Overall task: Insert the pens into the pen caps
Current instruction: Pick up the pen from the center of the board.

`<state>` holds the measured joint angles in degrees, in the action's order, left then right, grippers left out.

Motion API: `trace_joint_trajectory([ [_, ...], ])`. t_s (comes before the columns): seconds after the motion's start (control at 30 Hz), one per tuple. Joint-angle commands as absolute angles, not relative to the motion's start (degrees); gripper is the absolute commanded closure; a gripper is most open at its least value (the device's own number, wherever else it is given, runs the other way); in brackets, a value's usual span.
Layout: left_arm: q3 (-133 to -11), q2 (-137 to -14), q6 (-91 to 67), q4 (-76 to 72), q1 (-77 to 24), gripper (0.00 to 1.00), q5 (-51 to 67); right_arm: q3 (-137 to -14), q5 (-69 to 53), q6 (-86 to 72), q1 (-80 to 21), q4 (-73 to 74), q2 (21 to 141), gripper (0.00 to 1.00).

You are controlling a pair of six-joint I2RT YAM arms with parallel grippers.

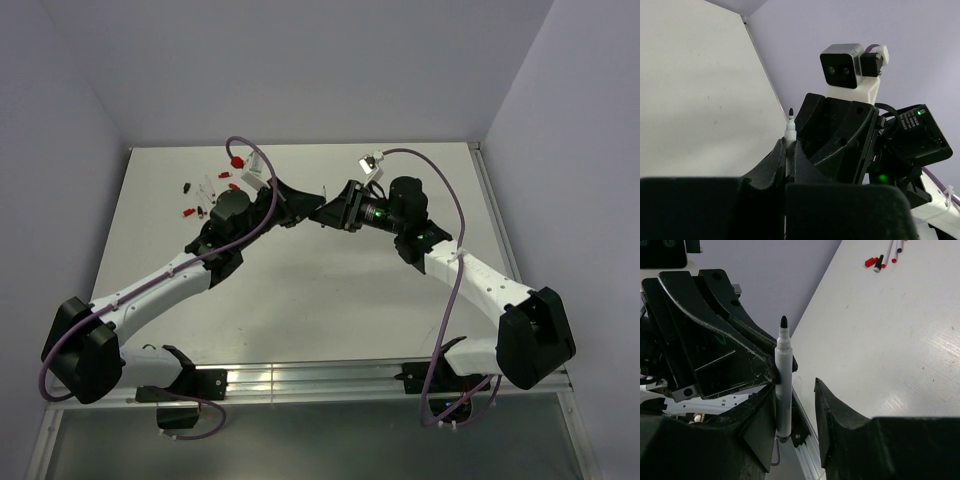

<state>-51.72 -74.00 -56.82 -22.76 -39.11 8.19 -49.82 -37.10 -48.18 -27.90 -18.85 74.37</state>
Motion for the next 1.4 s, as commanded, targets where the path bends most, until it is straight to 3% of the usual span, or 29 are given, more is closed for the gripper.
trace_joint_trajectory([
  [0.0,-52.0,-73.7,-57.4,-26.2,-39.7,1.0,8.7,-52.5,-37.2,-48.1,-28.4,-21.9,74.0,0.6],
  [0.23,-51.1,-73.5,-57.3,-26.9,-40.1,1.0,8.3,-52.7,-37.5,-48.5,-28.5,-22.1,74.4,0.74],
  [0.5,-50.0,-72.4,-56.9,-27.0,-40.4,1.0,7.4,-53.2,-36.7,-46.9,-28.5,-19.4,74.1,1.0],
  [0.57,-49.8,-72.2,-56.4,-26.5,-40.5,1.0,7.0,-53.2,-36.5,-46.3,-28.5,-18.9,73.8,1.0],
  [0.7,-49.9,-71.0,-54.9,-24.5,-40.5,0.84,5.4,-53.2,-35.2,-44.5,-28.6,-16.3,73.0,1.0],
  [1.0,-50.5,-65.6,-50.8,-16.0,-40.5,0.74,-4.8,-53.1,-33.1,-41.1,-28.6,-12.2,70.6,1.0],
  [1.23,-55.5,-64.4,-48.3,-4.2,-38.7,0.67,-16.0,-53.9,-32.1,-36.1,-28.6,-6.4,70.2,1.0],
  [1.37,-61.6,-68.8,-49.0,10.5,-30.8,0.71,-21.9,-54.6,-28.8,-30.5,-28.6,-0.8,68.7,1.0],
])
